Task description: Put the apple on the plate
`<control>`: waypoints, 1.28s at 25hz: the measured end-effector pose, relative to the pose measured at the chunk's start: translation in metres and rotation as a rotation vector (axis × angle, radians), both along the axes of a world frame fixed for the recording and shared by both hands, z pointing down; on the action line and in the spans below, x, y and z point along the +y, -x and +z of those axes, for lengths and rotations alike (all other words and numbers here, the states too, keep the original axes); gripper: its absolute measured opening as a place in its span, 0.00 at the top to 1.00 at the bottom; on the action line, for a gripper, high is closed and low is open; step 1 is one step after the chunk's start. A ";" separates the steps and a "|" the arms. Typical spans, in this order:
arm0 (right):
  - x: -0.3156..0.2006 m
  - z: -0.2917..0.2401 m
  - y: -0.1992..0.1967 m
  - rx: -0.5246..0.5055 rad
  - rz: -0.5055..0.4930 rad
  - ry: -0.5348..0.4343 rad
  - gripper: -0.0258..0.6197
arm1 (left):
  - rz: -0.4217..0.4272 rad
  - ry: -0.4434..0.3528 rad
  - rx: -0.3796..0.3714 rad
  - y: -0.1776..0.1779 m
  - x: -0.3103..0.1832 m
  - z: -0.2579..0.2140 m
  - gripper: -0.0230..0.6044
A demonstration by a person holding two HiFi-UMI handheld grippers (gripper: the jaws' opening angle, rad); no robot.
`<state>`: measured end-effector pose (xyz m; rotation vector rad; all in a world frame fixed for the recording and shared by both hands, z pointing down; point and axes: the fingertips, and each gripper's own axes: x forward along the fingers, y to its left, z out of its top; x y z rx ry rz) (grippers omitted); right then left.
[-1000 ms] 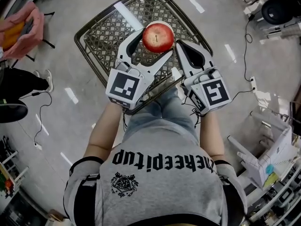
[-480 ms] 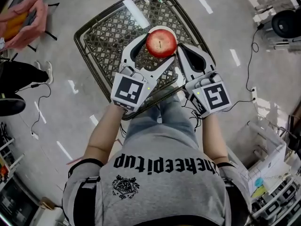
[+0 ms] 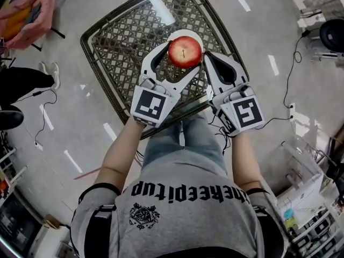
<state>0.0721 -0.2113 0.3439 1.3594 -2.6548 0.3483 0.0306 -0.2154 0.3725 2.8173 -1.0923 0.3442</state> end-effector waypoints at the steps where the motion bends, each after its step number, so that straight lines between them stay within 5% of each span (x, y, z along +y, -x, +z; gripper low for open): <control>1: -0.001 0.002 -0.002 0.000 -0.002 0.003 0.93 | -0.005 0.000 -0.004 -0.001 -0.002 0.004 0.31; 32: -0.029 0.060 -0.003 -0.011 -0.045 0.085 0.93 | -0.123 0.140 -0.071 0.004 -0.039 0.134 0.32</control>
